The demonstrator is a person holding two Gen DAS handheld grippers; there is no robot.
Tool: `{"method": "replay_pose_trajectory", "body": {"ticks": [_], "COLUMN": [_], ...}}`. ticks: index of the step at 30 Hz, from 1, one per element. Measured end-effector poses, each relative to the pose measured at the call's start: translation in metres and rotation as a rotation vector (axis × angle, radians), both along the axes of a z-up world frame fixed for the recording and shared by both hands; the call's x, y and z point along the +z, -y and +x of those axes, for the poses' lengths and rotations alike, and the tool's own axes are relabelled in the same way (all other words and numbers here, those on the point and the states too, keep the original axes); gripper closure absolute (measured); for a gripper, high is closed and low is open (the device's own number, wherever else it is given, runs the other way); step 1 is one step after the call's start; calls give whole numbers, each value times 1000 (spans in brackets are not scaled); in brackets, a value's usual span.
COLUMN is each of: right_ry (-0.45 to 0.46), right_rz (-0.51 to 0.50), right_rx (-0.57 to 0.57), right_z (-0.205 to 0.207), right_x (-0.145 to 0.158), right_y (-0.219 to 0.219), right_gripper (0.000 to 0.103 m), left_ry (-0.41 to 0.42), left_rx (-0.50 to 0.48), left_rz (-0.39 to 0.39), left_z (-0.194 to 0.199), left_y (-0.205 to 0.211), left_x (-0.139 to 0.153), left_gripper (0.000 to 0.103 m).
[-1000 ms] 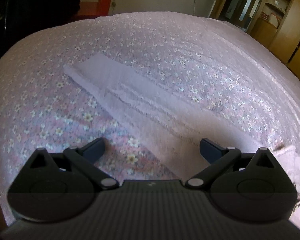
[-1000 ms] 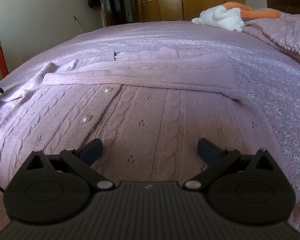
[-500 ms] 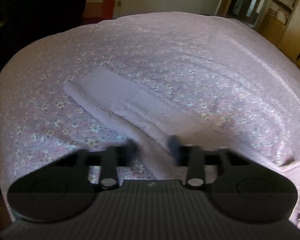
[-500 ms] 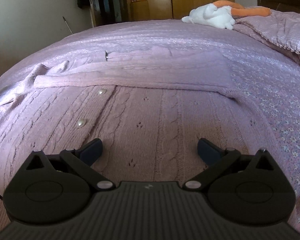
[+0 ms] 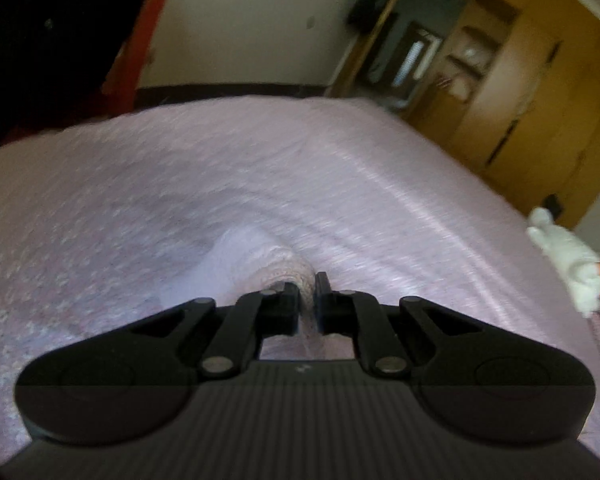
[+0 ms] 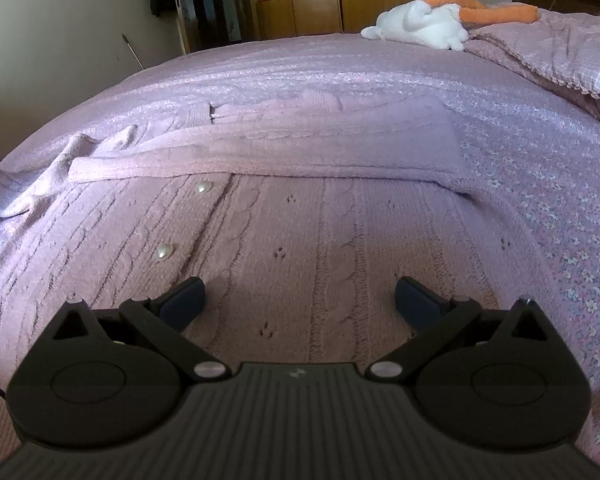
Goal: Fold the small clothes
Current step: 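Close the left gripper on the sleeve cuff, then lift the sleeve with the left gripper and fold it across the cardigan back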
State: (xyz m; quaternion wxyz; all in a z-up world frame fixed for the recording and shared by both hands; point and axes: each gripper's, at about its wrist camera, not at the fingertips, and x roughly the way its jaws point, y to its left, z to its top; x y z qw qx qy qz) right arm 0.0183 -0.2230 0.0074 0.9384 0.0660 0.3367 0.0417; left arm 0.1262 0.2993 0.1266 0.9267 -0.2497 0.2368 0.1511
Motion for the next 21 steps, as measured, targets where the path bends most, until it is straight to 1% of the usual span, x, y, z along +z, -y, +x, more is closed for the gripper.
{"method": "replay_pose_trajectory", "body": {"ticks": [3, 8, 13, 17, 21], "right_ry": [-9, -11, -12, -7, -3], "right_rz": [0, 18, 48, 53, 62], "right_rx": [12, 24, 29, 30, 32], "right_z": [1, -1, -2, -3, -3], "right_x": [1, 3, 4, 3, 3], "right_y": [0, 4, 9, 10, 10], "right_gripper": [0, 0, 0, 0, 0], "left_ry": [33, 93, 157, 177, 185], "left_rx": [-39, -96, -147, -199, -243], "left_rz": [44, 61, 127, 131, 120], "left_z": [5, 8, 6, 7, 14], "left_y": [20, 50, 76, 95, 125], "left_x": [17, 40, 67, 79, 79], "left_gripper": [93, 93, 93, 93, 93]}}
